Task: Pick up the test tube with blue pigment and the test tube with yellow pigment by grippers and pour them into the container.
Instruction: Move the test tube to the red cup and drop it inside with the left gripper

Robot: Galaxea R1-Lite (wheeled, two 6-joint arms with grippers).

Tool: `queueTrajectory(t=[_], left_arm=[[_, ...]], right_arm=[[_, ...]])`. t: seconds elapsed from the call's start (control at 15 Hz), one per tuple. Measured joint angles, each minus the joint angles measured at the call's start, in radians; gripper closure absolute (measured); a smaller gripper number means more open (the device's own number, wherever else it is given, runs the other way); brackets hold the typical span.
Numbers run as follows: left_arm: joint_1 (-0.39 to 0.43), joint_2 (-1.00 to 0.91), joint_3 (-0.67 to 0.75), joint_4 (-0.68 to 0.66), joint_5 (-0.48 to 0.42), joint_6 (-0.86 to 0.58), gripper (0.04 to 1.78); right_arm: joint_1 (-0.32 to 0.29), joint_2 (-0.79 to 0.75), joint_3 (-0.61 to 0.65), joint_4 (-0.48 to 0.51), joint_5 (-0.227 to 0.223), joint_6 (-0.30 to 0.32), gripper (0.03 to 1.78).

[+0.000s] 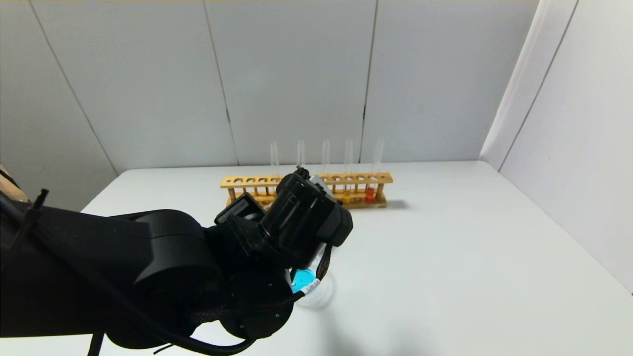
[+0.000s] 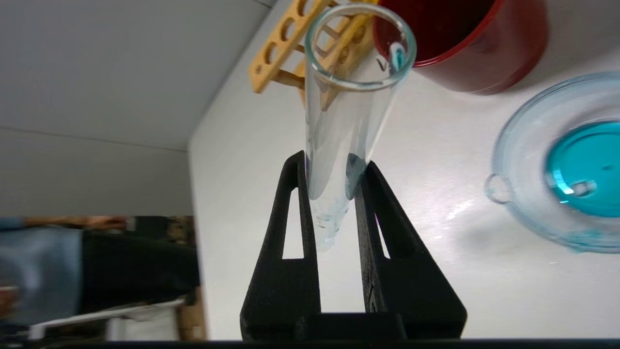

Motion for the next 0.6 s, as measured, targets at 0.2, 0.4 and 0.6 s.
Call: queueTrajectory(t=[0.2,0.4,0.6], left_arm=[[0.006,-0.019,0.017,0.000,-0.117,-0.203,1.55],[0.033,-0.059,0.055,-0.005,-0.172,-0.321,1.55],[0.079,-0.122,0.095,-0.007,-0.175,-0.366,1.55]], right_arm=[[0.000,0.000,0.000,0.000,0.000,0.000,0.08],[0.000,0.000,0.000,0.000,0.000,0.000,0.08],[0.000,0.000,0.000,0.000,0.000,0.000,0.08]])
